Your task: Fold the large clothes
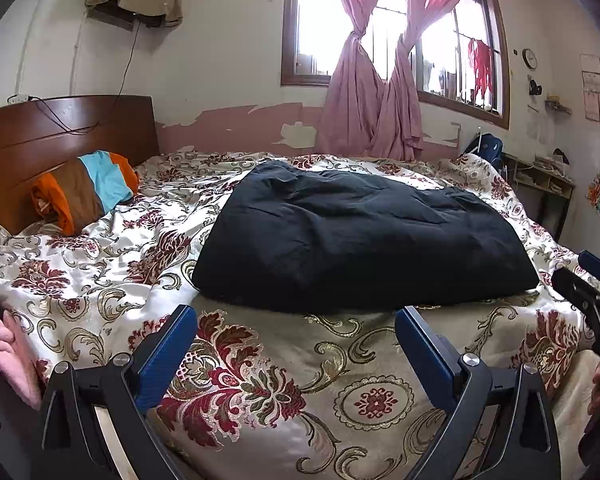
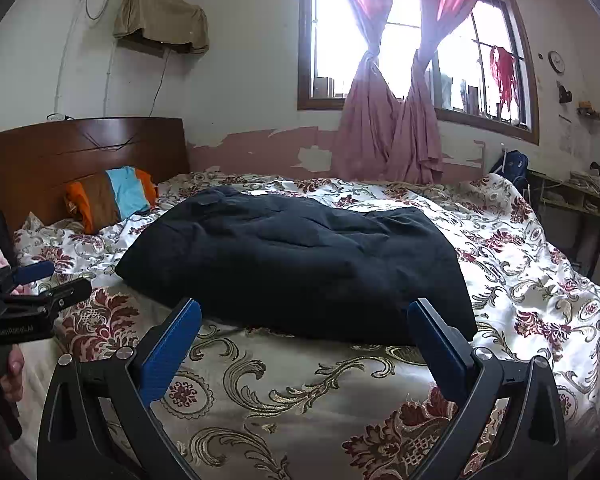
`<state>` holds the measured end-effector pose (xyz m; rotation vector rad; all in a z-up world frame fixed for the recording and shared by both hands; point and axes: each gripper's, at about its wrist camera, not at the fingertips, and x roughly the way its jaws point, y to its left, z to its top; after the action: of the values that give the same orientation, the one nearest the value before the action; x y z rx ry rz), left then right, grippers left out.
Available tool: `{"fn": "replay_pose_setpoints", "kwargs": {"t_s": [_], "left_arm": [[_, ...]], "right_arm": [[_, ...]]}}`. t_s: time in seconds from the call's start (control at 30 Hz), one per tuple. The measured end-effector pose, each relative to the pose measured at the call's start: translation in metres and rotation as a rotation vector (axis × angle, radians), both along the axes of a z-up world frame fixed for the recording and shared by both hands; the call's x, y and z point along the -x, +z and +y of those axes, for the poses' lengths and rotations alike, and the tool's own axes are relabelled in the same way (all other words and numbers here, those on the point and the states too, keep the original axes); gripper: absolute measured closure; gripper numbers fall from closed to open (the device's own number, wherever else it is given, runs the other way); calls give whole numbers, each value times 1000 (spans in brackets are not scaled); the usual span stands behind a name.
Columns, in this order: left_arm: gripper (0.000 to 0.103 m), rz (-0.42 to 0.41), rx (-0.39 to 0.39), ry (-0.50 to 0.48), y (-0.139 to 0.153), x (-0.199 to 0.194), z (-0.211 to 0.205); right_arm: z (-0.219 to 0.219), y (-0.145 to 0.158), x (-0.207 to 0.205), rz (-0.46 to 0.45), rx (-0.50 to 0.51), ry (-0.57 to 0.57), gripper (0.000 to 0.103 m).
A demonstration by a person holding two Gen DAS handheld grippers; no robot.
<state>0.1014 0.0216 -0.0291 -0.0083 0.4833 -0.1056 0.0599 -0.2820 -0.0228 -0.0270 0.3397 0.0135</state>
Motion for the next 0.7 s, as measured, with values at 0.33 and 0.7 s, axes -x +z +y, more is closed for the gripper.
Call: {"fn": "replay_pose_setpoints", "kwargs": {"t_s": [0.33,0.7], "left_arm": [[3,2,3,-1,-1,2,-1],[3,0,0,3,1,2,-1]], "right_arm": [[-1,-3,-1,8,-15,-5,2],[2,-5,-2,13,-16,-2,2]]}}
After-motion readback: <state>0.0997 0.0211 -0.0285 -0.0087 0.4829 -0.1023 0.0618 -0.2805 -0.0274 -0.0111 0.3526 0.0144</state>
